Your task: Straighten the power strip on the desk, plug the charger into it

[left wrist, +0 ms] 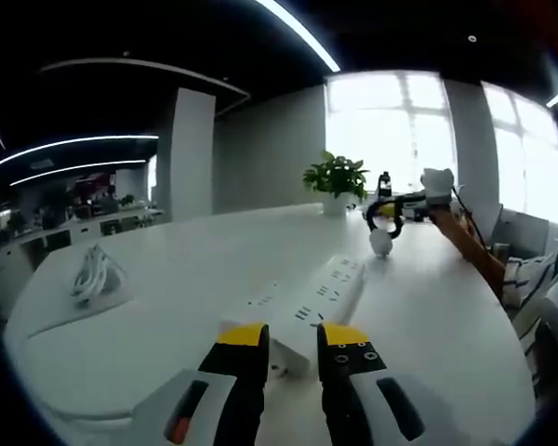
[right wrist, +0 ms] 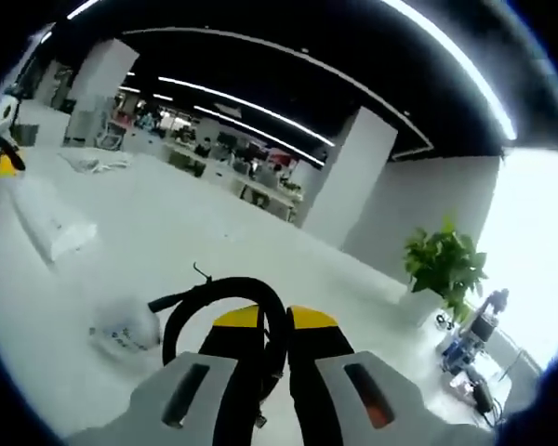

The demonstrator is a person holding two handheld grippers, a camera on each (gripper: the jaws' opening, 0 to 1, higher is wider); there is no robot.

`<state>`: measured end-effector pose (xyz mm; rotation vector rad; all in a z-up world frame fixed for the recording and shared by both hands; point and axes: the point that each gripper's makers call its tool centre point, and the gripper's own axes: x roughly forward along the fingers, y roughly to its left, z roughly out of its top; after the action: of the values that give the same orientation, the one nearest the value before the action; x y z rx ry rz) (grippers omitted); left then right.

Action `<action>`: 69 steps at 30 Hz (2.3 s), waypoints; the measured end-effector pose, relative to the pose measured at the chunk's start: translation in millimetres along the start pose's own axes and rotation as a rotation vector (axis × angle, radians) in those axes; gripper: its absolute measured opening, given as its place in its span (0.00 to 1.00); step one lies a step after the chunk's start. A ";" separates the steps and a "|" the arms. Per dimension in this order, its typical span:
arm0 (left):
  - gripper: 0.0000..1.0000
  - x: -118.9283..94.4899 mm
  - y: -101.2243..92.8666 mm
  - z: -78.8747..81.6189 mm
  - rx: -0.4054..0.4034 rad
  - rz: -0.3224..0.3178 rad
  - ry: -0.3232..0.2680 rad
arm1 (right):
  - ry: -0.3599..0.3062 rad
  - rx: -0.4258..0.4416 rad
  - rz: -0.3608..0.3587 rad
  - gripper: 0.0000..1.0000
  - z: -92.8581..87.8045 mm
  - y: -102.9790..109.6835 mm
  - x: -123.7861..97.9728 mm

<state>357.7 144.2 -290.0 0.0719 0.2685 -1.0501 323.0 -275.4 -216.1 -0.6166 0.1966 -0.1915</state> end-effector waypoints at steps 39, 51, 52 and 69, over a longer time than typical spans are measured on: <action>0.19 76.3 -71.9 98.1 0.134 -0.027 -0.128 | -0.203 -0.228 0.062 0.07 127.4 75.0 -26.3; 0.19 97.8 -86.7 119.7 0.176 -0.021 -0.176 | -0.249 -0.219 0.139 0.07 151.4 106.2 -43.2; 0.19 99.8 -88.4 119.1 0.177 -0.022 -0.174 | -0.252 -0.225 0.138 0.07 152.9 107.8 -44.1; 0.20 118.5 -125.4 149.3 0.237 -0.055 -0.254 | -0.300 -0.266 0.121 0.07 171.2 114.4 -67.8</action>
<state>332.4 -46.5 -167.2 0.1440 -0.0856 -1.1296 312.1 -73.4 -138.3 -0.8866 -0.0321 0.0463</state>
